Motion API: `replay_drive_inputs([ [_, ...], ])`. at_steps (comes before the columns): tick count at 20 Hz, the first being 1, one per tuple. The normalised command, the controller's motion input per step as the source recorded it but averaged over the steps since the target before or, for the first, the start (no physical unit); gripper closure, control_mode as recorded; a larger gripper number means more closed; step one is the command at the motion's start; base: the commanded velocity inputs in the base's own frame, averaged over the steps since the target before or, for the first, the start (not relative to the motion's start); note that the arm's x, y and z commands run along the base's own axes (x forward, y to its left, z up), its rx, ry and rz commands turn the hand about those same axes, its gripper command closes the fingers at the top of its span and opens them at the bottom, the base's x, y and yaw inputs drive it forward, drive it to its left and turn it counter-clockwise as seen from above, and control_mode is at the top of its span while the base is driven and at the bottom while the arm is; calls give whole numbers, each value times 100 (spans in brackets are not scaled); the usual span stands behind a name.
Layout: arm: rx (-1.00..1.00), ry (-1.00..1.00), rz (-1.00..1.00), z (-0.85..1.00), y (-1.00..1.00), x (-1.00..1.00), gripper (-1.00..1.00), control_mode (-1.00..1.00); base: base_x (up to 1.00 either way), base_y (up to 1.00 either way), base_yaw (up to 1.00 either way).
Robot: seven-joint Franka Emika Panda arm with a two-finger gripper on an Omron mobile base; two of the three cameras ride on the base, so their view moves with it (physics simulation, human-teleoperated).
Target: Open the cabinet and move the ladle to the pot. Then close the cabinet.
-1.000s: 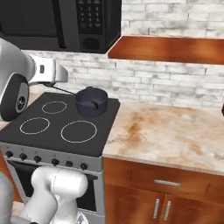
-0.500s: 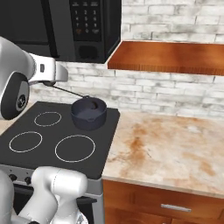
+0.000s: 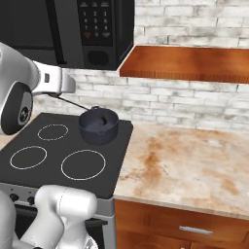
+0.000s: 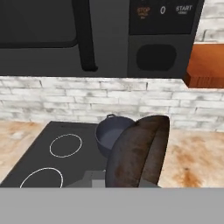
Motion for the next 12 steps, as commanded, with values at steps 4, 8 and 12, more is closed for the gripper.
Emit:
replay_drive_inputs([
  [4, 9, 0, -2, -42, 0, 0, 100, -100, 0, 0, 0],
  [8, 11, 0, 0, -65, 0, 0, 100, -100, 0, 0, 0],
  [12, 9, 0, 0, -66, 0, 2, 100, -100, 0, 0, 0],
])
